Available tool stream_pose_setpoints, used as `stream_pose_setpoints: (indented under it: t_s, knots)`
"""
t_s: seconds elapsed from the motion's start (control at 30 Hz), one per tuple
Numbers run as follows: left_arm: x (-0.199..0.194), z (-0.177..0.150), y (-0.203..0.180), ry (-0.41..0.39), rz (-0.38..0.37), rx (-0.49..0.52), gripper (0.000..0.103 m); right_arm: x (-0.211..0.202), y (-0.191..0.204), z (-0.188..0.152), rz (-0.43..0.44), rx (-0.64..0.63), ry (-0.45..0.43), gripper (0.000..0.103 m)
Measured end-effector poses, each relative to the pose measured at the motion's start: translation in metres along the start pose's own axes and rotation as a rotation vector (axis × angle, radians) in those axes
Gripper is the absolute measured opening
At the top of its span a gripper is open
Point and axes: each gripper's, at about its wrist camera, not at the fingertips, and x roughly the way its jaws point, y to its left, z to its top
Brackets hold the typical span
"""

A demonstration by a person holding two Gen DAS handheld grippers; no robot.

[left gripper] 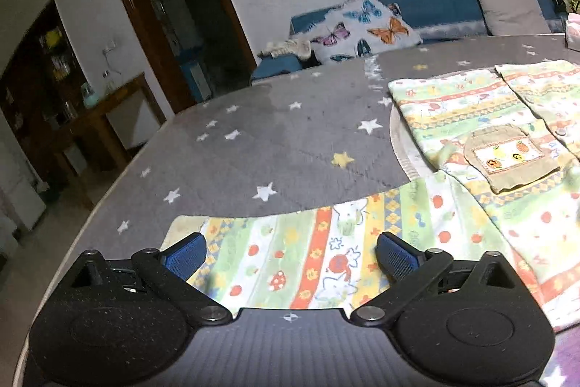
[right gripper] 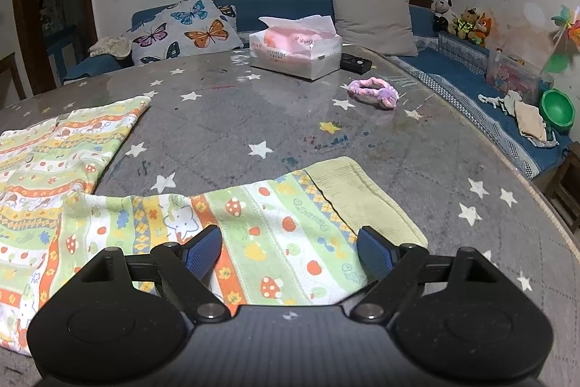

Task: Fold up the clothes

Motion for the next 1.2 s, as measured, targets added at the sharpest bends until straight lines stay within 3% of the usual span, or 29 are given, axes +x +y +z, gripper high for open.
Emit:
stream_pose_setpoints:
  t_s: [0.3, 0.53, 0.77, 0.97, 1.2]
  knots:
    - [-0.007, 0.002, 0.007, 0.008, 0.013, -0.018, 0.103, -0.006, 0.011, 0.005, -0.009, -0.018, 0.006, 0.082]
    - [-0.034, 0.013, -0.018, -0.059, -0.089, 0.015, 0.103, -0.041, 0.07, 0.001, 0.165, -0.17, -0.03, 0.082]
    - [-0.055, 0.023, -0.072, -0.114, -0.218, 0.099, 0.103, -0.058, 0.134, -0.005, 0.337, -0.29, -0.042, 0.082]
    - [-0.059, 0.022, -0.114, -0.148, -0.267, 0.209, 0.103, -0.061, 0.166, -0.02, 0.398, -0.384, -0.028, 0.082]
    - [-0.066, 0.006, -0.133, -0.189, -0.249, 0.312, 0.103, -0.066, 0.169, -0.036, 0.407, -0.467, 0.004, 0.082]
